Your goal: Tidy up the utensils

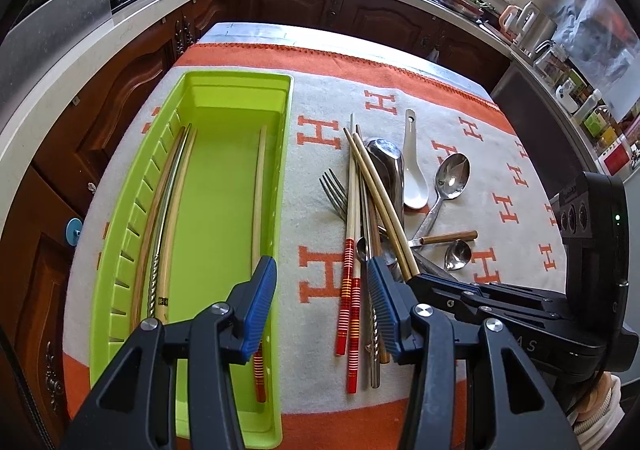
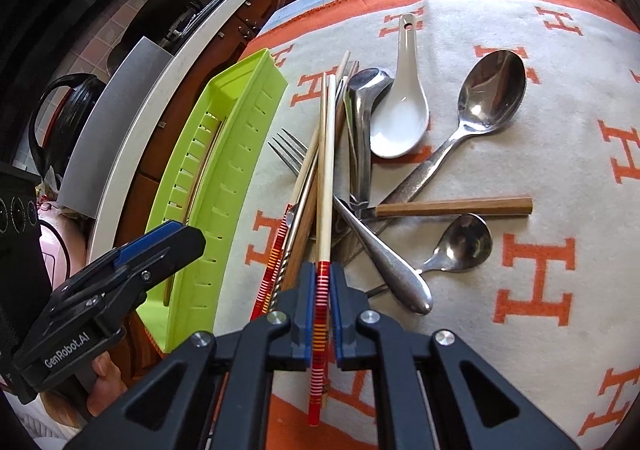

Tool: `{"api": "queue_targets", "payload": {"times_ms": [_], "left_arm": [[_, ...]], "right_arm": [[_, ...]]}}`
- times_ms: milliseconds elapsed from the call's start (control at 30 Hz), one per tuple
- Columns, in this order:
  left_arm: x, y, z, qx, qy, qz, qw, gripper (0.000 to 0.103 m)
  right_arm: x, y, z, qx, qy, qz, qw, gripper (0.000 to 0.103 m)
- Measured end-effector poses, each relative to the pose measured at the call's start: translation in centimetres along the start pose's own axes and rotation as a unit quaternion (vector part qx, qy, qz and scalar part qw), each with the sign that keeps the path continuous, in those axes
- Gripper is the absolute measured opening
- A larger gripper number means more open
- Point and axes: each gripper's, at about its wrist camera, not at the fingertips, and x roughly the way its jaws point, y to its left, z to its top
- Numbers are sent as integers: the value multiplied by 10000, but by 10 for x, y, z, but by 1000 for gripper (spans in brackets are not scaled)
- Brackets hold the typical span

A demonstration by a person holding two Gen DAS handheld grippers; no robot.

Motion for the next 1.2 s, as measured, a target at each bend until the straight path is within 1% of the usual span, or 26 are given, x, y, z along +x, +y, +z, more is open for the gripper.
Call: {"api": "queue_targets", "payload": {"times_ms": [100, 267, 400, 500, 633, 733, 867, 1033, 1200], "left_arm": [[-2, -9, 0, 158, -40, 10, 9999, 45], [1, -21, 3, 298, -14, -60, 9995, 45], [13, -25, 6, 168, 197, -284, 9993, 45], [20, -28, 6, 116, 325, -359, 9988, 45], [26, -31, 5, 85, 457, -417, 9981, 45], [29, -34, 5, 87, 496, -416, 9979, 45], [32, -37, 6, 80, 558, -489, 9972, 45], [35, -39, 7, 15, 619, -592, 9963, 45], [33, -38, 7, -8, 594, -589, 9965, 45]], "right_arm": [[-2, -3, -1, 5, -43, -64, 10000, 7], [-7, -13, -5, 102, -64, 12, 9999, 7], [-10, -19, -7, 187, -91, 98, 9997, 7], [-11, -28, -8, 366, -109, 239, 9990, 7], [-19, -31, -11, 362, -226, 329, 9985, 7], [-25, -33, -11, 377, -358, 392, 9979, 7], [-29, -36, -11, 411, -427, 450, 9972, 7], [-37, -35, -12, 381, -567, 472, 9965, 6], [-48, -36, -11, 413, -764, 433, 9953, 6]]}}
